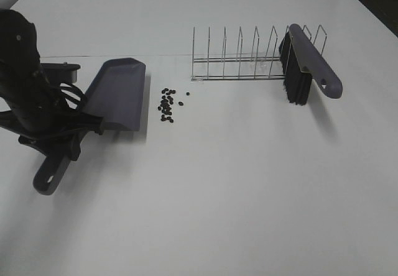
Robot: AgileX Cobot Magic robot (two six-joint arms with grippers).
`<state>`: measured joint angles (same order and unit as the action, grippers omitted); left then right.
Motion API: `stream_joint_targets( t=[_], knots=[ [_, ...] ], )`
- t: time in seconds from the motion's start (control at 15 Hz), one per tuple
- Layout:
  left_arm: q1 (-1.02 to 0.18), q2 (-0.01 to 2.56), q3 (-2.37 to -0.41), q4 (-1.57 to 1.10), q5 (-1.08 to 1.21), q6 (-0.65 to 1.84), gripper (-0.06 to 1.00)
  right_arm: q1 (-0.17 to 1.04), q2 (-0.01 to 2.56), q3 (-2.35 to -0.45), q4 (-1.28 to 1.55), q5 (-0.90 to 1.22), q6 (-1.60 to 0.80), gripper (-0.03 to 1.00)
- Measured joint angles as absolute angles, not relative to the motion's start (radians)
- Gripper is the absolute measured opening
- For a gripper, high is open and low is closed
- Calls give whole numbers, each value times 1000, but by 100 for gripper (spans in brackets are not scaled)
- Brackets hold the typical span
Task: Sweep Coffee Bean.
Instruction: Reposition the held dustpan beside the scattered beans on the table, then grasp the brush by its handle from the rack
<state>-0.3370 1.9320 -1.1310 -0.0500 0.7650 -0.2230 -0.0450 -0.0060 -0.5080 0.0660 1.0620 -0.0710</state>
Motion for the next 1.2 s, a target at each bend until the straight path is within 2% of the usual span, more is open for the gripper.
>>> stream_joint_targets(
  t=[1.0,1.2],
  knots=[
    [-337,1898,-1131,-26,784,-229,32,-45,11,-512,45,1048,-71,71],
    [-337,1898,-1131,-26,784,-230,32,-45,141,-549,17,793,-71,71]
  ],
)
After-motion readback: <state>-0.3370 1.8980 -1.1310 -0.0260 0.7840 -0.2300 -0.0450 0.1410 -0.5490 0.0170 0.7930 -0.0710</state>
